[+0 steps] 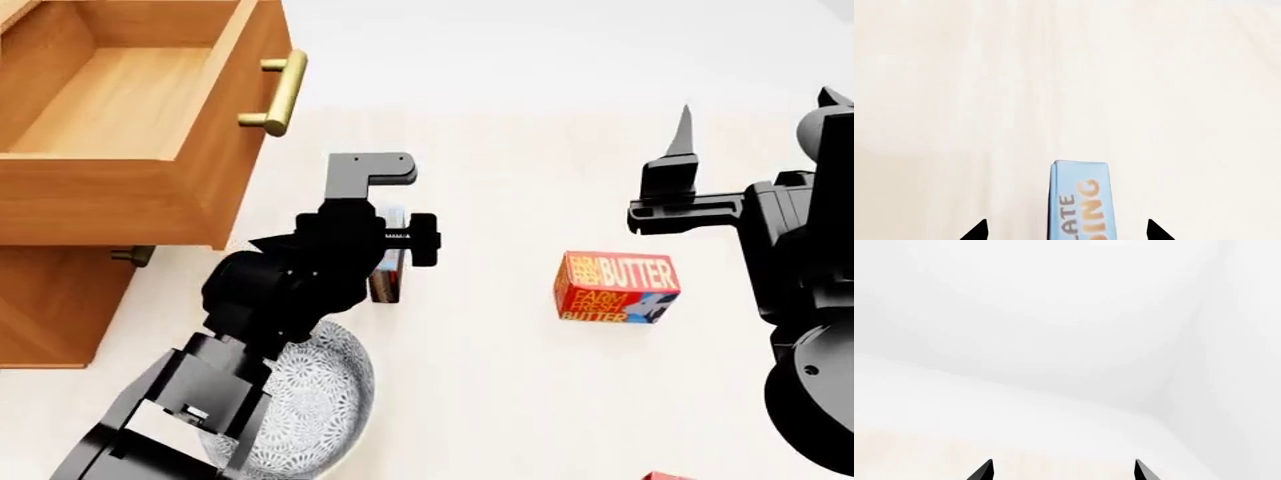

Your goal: Put the chocolate pudding in the top drawer of the cabinet and close it.

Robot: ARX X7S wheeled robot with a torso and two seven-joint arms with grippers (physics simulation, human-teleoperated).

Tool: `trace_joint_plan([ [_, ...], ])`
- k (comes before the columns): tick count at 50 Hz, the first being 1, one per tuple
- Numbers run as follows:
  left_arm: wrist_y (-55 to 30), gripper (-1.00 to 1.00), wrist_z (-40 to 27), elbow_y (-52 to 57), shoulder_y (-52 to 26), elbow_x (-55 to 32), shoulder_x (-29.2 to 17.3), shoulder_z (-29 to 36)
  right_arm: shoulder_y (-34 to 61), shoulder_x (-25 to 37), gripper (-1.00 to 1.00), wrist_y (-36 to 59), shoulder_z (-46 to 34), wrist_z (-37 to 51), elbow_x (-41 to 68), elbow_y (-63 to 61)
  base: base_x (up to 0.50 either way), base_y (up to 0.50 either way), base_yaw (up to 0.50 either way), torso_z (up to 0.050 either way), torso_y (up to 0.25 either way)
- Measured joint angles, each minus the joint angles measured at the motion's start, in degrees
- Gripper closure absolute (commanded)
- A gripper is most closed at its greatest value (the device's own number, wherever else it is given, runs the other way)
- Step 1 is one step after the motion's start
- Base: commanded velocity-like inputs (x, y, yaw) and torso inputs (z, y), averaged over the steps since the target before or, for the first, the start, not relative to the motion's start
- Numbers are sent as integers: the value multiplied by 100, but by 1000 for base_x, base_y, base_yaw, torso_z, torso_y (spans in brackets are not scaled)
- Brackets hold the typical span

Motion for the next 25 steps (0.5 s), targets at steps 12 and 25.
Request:
trace_joint_plan([
  [12,6,-100,30,106,-133,84,-19,7,-16,8,-100,-36,-28,17,2,25,0,0,0,0,-233],
  [25,-68,-100,13,83,-214,23,-19,2,-41,23,-100,-79,-45,30,3,32,0,0,0,0,-9],
])
